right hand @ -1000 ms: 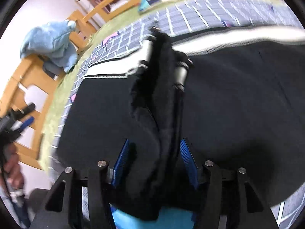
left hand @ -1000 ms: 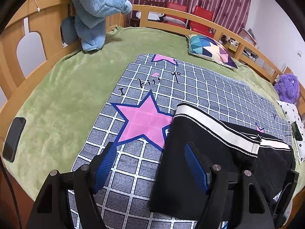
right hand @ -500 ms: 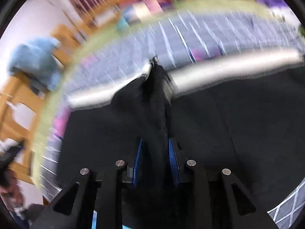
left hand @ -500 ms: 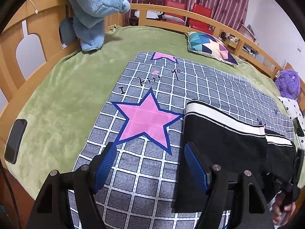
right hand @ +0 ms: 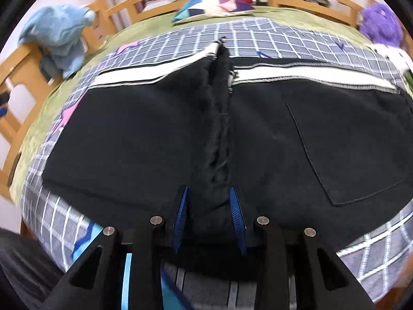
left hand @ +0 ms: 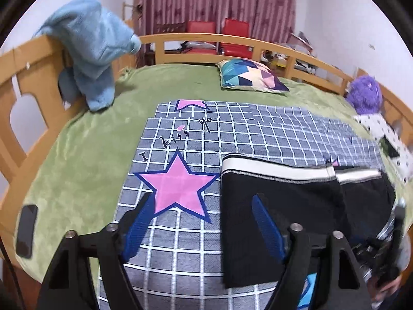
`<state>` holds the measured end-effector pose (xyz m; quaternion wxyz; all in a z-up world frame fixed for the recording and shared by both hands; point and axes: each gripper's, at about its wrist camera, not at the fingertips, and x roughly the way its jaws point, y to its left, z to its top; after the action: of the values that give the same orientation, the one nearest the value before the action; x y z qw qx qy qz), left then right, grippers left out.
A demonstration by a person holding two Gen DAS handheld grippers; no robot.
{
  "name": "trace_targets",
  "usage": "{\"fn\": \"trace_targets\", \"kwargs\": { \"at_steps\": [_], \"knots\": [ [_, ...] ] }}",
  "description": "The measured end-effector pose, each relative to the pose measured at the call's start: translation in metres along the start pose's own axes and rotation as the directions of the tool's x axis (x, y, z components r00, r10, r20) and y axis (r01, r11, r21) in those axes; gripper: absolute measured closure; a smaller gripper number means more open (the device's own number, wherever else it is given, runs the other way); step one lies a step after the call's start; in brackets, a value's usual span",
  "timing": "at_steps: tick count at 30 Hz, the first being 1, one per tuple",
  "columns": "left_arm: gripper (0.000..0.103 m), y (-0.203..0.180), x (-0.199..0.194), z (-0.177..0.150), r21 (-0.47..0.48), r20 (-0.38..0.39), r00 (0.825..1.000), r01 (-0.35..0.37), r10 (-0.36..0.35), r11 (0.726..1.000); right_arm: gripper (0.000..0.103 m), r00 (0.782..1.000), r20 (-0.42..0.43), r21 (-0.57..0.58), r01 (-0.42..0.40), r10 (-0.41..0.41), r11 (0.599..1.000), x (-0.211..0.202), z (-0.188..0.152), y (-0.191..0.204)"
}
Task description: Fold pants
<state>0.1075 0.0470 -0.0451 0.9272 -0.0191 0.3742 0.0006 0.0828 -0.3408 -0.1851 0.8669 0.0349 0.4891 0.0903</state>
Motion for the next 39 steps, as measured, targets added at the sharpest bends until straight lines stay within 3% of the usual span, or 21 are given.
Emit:
{"fn": "trace_targets", "kwargs": {
  "at_steps": [3, 5, 8, 10, 12, 15, 16, 17, 20, 24, 25, 28, 30, 31, 35, 39],
  "knots": [
    [0.024, 0.0, 0.01, -0.009, 0.029, -0.021, 1.0, 0.013, -0.012, 0.999, 0.068, 0.995, 0.075, 0.03, -0.065, 0.063, 0.997, -0.023, 0.001, -0.011],
    [0.024, -0.001, 0.023, -0.016, 0.02, -0.046, 0.998, 0.034, -0.033, 0.999, 0.059, 0.991, 0.114, 0.033, -0.071, 0.067, 0.997, -0.029, 0.008, -0.015],
    [0.024, -0.005, 0.046, -0.03, -0.013, -0.079, 0.993, 0.09, -0.091, 0.996, 0.059, 0.987, 0.156, 0.035, -0.051, 0.045, 0.998, -0.025, 0.03, -0.017],
    [0.024, -0.012, 0.059, -0.04, -0.011, -0.099, 0.986, 0.131, -0.132, 0.991, 0.059, 0.988, 0.151, 0.03, -0.041, 0.036, 0.999, -0.014, 0.046, -0.014],
    [0.024, -0.022, 0.076, -0.054, 0.01, -0.136, 0.978, 0.164, -0.161, 0.986, 0.06, 0.995, 0.09, 0.004, -0.039, 0.039, 0.999, 0.008, 0.054, -0.011],
    [0.024, -0.032, 0.108, -0.087, 0.044, -0.234, 0.961, 0.16, -0.146, 0.986, 0.06, 1.0, 0.016, -0.026, 0.012, -0.012, 1.0, 0.032, 0.037, -0.011],
    [0.023, -0.031, 0.114, -0.098, 0.034, -0.232, 0.96, 0.166, -0.154, 0.985, 0.06, 0.998, 0.06, -0.039, 0.013, -0.01, 0.999, 0.035, 0.023, -0.01],
    [0.023, -0.026, 0.11, -0.105, 0.016, -0.174, 0.969, 0.184, -0.178, 0.983, 0.059, 0.995, 0.101, -0.051, 0.022, -0.017, 0.998, 0.031, 0.016, -0.008],
    [0.023, -0.013, 0.102, -0.103, -0.043, -0.169, 0.952, 0.25, -0.254, 0.967, 0.058, 0.992, 0.12, -0.118, 0.043, -0.029, 0.992, 0.016, 0.007, 0.0],
    [0.023, -0.001, 0.105, -0.086, -0.112, -0.152, 0.941, 0.288, -0.303, 0.951, 0.054, 0.982, 0.168, -0.015, -0.08, 0.081, 0.997, -0.02, -0.005, -0.032],
    [0.023, -0.001, 0.11, -0.081, -0.108, -0.155, 0.94, 0.29, -0.304, 0.951, 0.054, 0.976, 0.21, 0.031, -0.069, 0.061, 0.997, -0.032, -0.007, -0.045],
    [0.025, -0.001, 0.126, -0.067, -0.119, -0.171, 0.936, 0.292, -0.309, 0.949, 0.051, 0.943, 0.305, 0.174, 0.078, -0.129, 0.982, -0.065, -0.016, -0.092],
    [0.025, -0.001, 0.14, -0.063, -0.147, -0.196, 0.921, 0.312, -0.336, 0.939, 0.05, 0.932, 0.294, 0.268, 0.132, -0.212, 0.954, -0.073, -0.02, -0.124],
    [0.027, -0.002, 0.147, -0.061, -0.149, -0.207, 0.915, 0.321, -0.347, 0.935, 0.05, 0.933, 0.271, 0.313, 0.145, -0.235, 0.938, -0.073, -0.022, -0.142],
    [0.027, -0.006, 0.161, -0.057, -0.12, -0.204, 0.919, 0.319, -0.338, 0.94, 0.05, 0.926, 0.208, 0.41, 0.209, -0.315, 0.888, -0.067, -0.032, -0.183],
    [0.028, -0.014, 0.169, -0.053, -0.074, -0.203, 0.921, 0.324, -0.333, 0.943, 0.05, 0.948, 0.16, 0.491, 0.164, -0.274, 0.856, -0.046, -0.04, -0.215]
  ]
}}
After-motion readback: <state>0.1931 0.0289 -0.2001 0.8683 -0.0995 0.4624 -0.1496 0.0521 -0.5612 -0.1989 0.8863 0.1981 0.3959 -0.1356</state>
